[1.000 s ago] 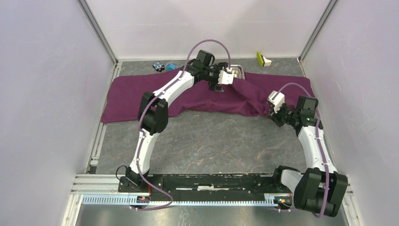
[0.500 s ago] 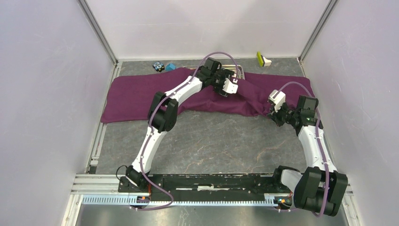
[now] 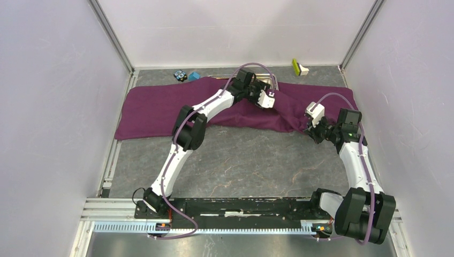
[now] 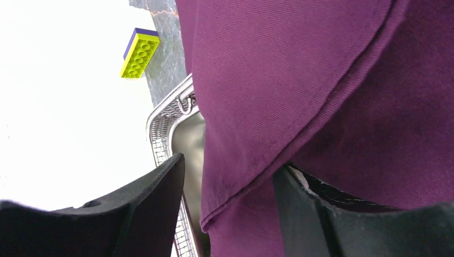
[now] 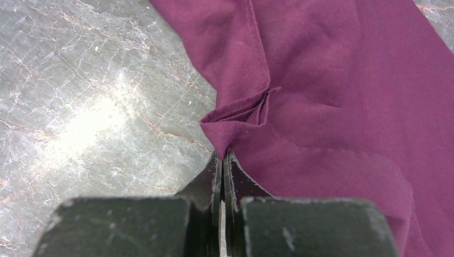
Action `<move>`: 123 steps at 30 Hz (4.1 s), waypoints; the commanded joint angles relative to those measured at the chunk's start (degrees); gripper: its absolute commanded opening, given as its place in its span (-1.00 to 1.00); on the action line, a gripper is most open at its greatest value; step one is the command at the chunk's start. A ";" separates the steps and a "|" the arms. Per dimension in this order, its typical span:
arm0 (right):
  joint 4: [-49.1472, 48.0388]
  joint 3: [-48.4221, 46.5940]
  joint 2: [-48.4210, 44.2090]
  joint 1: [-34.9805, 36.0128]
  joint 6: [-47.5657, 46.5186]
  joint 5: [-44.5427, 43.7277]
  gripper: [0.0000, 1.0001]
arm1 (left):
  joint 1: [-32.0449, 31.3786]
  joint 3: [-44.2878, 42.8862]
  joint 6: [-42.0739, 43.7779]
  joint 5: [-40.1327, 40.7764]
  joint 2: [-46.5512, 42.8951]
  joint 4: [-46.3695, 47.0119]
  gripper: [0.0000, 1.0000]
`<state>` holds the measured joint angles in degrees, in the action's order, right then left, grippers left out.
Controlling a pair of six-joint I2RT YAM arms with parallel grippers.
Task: Open and lay out the surgical kit
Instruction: Open the surgical kit at the center of the board.
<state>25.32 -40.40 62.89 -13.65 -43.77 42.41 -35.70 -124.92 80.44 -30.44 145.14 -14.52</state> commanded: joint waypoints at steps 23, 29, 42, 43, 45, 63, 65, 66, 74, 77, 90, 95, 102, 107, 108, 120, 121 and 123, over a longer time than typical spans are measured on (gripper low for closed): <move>-3.51 -3.04 -0.44 -0.51 5.60 -4.79 -0.99 | -1.45 2.05 -1.77 1.35 -2.54 3.89 -0.79; -5.18 -5.26 -1.99 -0.89 10.34 -12.13 -1.00 | -2.62 4.32 -5.35 4.95 -8.21 -0.45 -0.95; -3.66 -11.36 -5.48 -1.57 14.56 -22.24 -0.99 | -11.75 19.93 -7.97 29.06 -30.82 -16.49 -0.95; -3.20 -11.28 -6.06 -1.64 14.35 -22.77 -0.99 | -13.10 21.51 -9.61 31.13 -32.24 -17.31 -0.95; -2.13 -11.22 -7.40 -1.85 13.93 -23.95 -0.99 | -15.76 25.55 -13.02 35.06 -35.58 -19.08 -0.95; 13.64 -6.77 -18.68 -2.68 6.11 -35.63 -0.99 | -41.61 36.88 -54.27 35.80 -39.46 -38.71 -0.95; 14.37 -5.36 -21.03 -2.63 5.14 -38.26 -0.99 | -43.45 36.50 -56.84 33.28 -38.23 -38.83 -0.95; 14.85 -4.74 -22.12 -2.70 4.82 -39.28 -0.99 | -44.40 36.33 -57.94 32.43 -37.65 -38.96 -0.95; 19.10 -1.10 -28.11 -2.63 2.17 -43.51 -0.99 | -48.99 36.40 -66.49 26.77 -34.93 -40.22 -0.95; 21.38 -0.80 -28.98 -2.64 1.11 -43.85 -0.99 | -49.29 37.16 -66.83 26.28 -36.10 -40.23 -0.95; 30.27 -3.47 -32.39 -2.65 -1.72 -46.83 -1.00 | -56.47 35.85 -66.27 25.45 -36.88 -45.22 -0.86; 30.96 -2.12 -33.64 -2.69 -2.50 -49.56 -0.98 | -56.56 33.22 -66.56 25.09 -34.54 -46.86 -0.55; 32.02 -2.62 -34.25 -2.66 -2.87 -50.69 -0.36 | -56.58 33.98 -65.71 28.29 -35.17 -48.27 0.16; 33.92 -8.65 -31.74 -2.68 -2.37 -47.00 0.02 | -56.45 34.73 -64.55 30.21 -39.05 -50.53 0.58; 34.35 -10.31 -31.24 -2.65 -2.31 -45.65 0.09 | -56.41 34.84 -64.27 31.76 -39.98 -50.96 0.62; 26.56 -17.92 -16.01 -2.57 2.10 -24.71 0.89 | -39.62 37.31 -61.61 33.66 -53.32 -51.04 0.90; 24.18 -17.88 -14.17 -2.42 2.89 -23.16 0.89 | -36.66 37.53 -61.32 33.32 -54.35 -50.32 0.92; 18.66 -17.44 -10.01 -1.48 5.30 -21.72 0.89 | -28.79 37.85 -60.73 32.77 -56.91 -48.50 0.95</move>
<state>55.24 -57.04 46.78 -16.12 -43.31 12.58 -75.75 -87.72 16.86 2.72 93.65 -64.84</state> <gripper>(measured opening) 0.946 0.961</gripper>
